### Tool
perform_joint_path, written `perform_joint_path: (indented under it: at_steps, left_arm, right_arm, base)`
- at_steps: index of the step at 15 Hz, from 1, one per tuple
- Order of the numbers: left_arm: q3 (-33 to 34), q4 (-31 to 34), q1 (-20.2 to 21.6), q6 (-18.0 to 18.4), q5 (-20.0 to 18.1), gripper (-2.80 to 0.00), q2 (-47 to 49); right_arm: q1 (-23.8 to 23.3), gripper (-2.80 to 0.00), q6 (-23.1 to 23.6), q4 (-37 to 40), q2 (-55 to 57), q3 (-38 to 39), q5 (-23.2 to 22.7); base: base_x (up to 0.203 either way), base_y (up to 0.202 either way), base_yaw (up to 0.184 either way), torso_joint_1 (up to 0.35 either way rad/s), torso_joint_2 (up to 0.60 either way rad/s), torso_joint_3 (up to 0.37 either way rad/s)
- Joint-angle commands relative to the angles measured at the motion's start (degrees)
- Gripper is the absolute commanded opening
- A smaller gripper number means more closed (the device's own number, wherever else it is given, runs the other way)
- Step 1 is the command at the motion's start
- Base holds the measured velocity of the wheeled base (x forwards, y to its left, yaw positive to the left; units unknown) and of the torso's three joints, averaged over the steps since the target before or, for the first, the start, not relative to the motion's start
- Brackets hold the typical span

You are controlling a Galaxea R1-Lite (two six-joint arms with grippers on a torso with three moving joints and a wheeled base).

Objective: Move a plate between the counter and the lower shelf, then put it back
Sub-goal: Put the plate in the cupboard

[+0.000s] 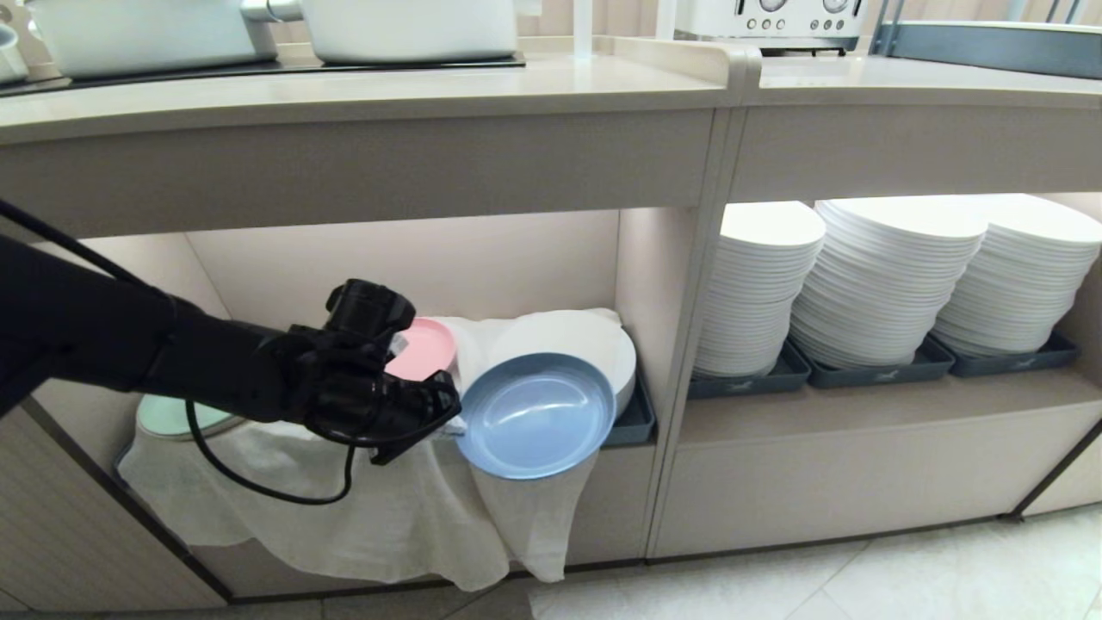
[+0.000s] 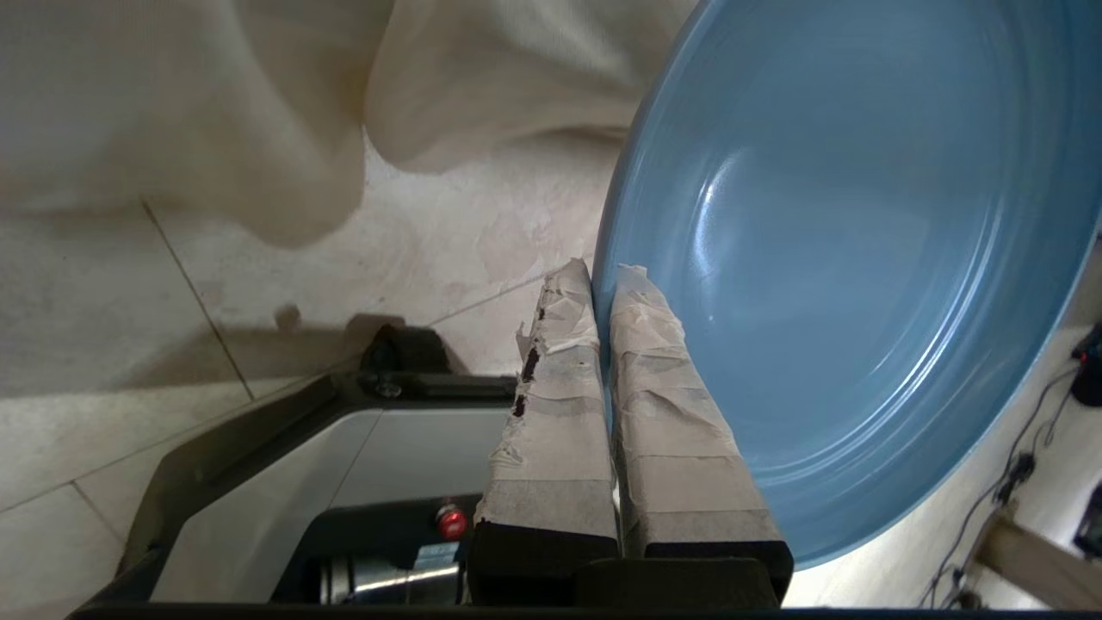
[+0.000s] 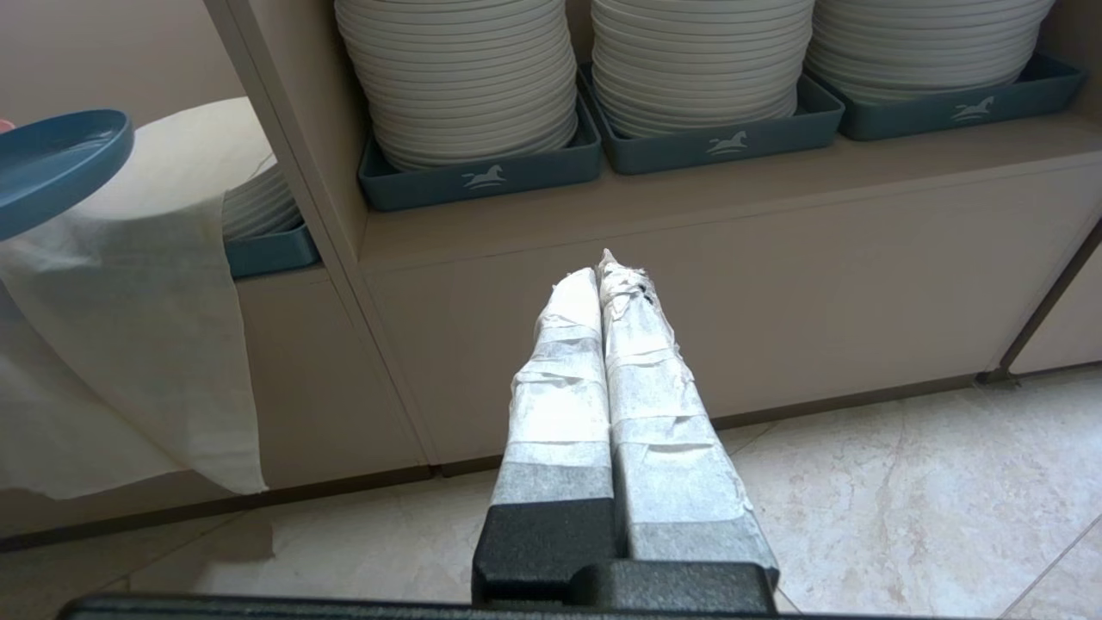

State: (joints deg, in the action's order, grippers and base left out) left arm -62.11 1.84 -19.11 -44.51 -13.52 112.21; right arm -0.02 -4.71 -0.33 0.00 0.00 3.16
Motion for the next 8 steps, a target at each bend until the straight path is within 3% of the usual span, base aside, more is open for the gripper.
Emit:
perform_joint_path:
  at_steps: [1,8]
  left_arm:
    - [-3.18,0.00,-0.43,-1.61,0.69,-2.80,3.69]
    - [-10.47,0.09,-1.20,-4.17,2.24,-2.80,9.49]
  right_arm:
    - [-0.06,-2.80,-0.03,-0.02,0.00,0.00,0.00]
    - [-0.06,-2.80,-0.03,-0.02,0.00,0.00,0.00]
  base:
    - [0.000,0.000,0.000,0.000,0.00,0.000]
    - [0.000,0.000,0.000,0.000,0.00,0.000]
